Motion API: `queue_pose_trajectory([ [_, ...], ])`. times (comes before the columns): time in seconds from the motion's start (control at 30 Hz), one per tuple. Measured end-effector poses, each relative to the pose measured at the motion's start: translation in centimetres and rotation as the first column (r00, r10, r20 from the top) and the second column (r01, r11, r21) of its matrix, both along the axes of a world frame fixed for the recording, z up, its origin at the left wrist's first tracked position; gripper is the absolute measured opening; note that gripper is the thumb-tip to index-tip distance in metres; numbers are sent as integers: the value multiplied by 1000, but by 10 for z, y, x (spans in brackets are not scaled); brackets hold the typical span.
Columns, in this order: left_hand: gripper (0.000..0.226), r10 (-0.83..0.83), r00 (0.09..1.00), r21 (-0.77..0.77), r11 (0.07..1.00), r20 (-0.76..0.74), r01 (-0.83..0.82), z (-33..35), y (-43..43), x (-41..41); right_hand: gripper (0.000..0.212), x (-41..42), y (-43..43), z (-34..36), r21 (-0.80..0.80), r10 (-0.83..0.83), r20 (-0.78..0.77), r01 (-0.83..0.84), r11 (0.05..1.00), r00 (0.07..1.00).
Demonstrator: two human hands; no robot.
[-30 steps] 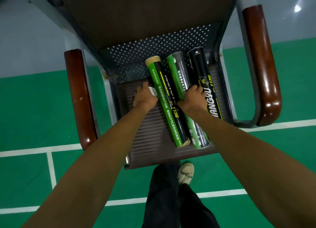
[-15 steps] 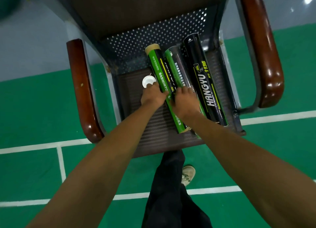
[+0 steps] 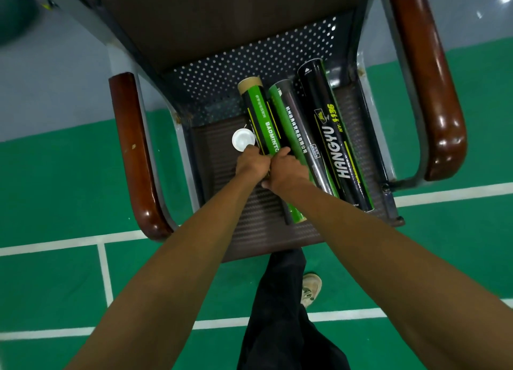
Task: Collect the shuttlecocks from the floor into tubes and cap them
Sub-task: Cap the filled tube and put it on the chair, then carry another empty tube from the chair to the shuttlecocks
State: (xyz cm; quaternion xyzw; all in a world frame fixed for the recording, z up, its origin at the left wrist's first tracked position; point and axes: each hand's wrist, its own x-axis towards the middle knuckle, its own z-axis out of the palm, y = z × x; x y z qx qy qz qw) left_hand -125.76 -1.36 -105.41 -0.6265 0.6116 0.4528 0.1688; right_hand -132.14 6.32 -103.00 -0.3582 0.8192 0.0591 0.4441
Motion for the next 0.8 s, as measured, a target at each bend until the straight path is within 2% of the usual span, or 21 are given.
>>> queue_pose_trajectory([
  [0.07, 39, 3, 1000, 8, 1000, -20, -3, -3, -4, 2, 113, 3, 1, -6, 45, -66, 72, 63, 997, 995],
  [0.17, 42, -4, 999, 23, 1000, -45, 5, -2, -11, 5, 110, 3, 7, -8, 32, -94, 85, 92, 995, 992],
  [0.3, 73, 182, 972, 45, 983, -152, -177, 13, -24, 2, 112, 8, 16, 1, -89, -100, 106, 109, 990, 989],
  [0.4, 93, 283, 922, -22, 954, -265, -299, 30, -33, -3, 111, 3, 21, 9, -184, -111, 120, 132, 974, 986],
  [0.5, 81, 239, 930, -88, 958, -279, -273, 44, -41, -4, 91, -9, 20, 16, -252, -122, 212, 175, 952, 969],
  [0.57, 70, 150, 966, -137, 974, -211, -182, 49, -48, 3, 65, -14, 13, 21, -280, -147, 249, 217, 935, 957],
  [0.63, 72, 88, 986, -170, 979, -141, -112, 52, -54, 13, 51, -18, 2, 24, -323, -192, 255, 271, 907, 948],
  [0.7, 75, 75, 991, -148, 985, -107, -90, 53, -58, 28, 42, -19, -12, 27, -334, -190, 240, 265, 904, 952],
  [0.8, 73, 92, 985, -88, 990, -147, -106, 56, -57, 48, 32, -13, -30, 29, -335, -124, 236, 200, 921, 964],
])
